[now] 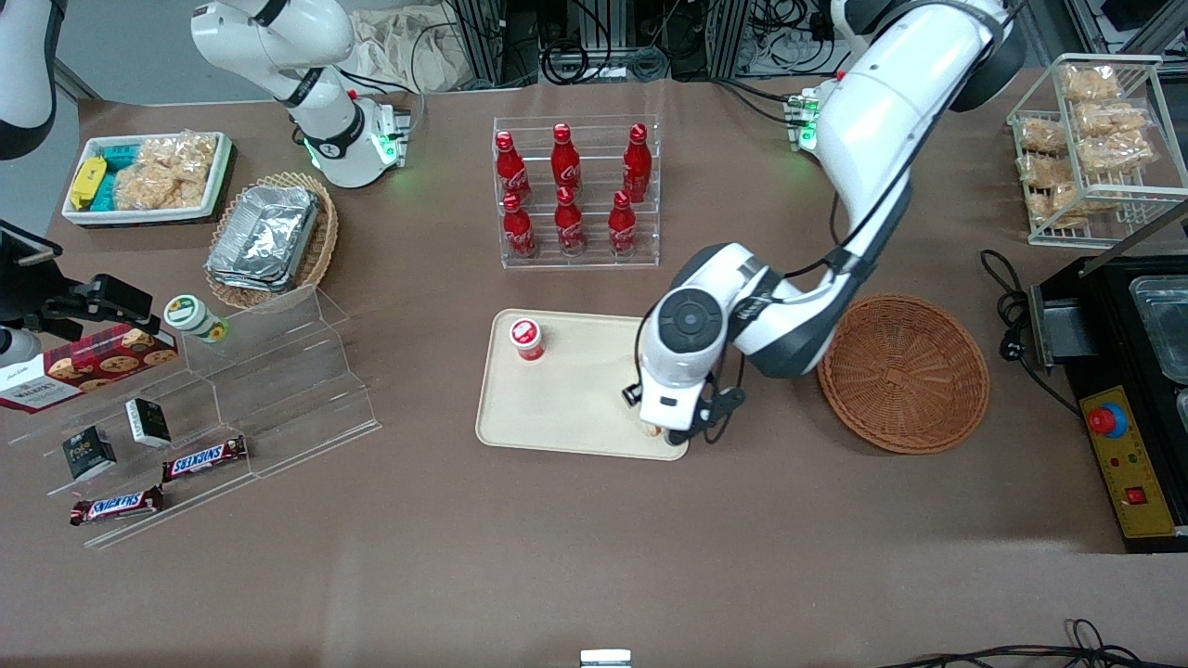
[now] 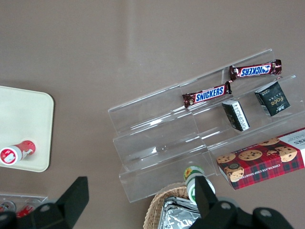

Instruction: Place sandwich from basket to tray

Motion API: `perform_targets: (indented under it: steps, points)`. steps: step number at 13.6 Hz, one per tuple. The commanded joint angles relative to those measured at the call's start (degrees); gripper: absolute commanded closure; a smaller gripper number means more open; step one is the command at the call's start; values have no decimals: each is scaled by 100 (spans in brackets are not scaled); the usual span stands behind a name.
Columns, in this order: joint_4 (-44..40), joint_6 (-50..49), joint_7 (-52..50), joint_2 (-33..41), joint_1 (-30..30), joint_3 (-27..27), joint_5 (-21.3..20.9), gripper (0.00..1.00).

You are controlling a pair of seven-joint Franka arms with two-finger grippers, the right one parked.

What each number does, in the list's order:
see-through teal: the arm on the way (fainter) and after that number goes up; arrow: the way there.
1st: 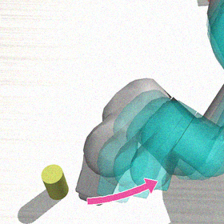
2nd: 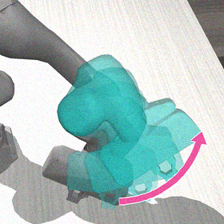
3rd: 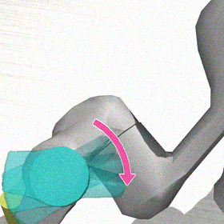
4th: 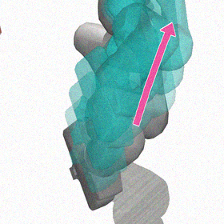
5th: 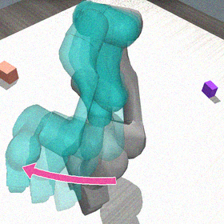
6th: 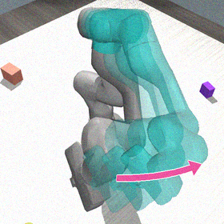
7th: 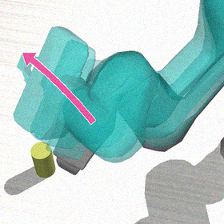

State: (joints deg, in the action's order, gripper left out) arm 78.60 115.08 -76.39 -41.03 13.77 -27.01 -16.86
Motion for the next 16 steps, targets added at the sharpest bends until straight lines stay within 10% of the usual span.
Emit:
perform_targets:
  steps: [1,9,16]
  points:
    - [182,-520,9,832,-366,-59,8,1]
    - [455,-1829,2308,2203,-1438,-24,595,0]
    - [884,-2482,5412,3451,-991,2022,1308,0]
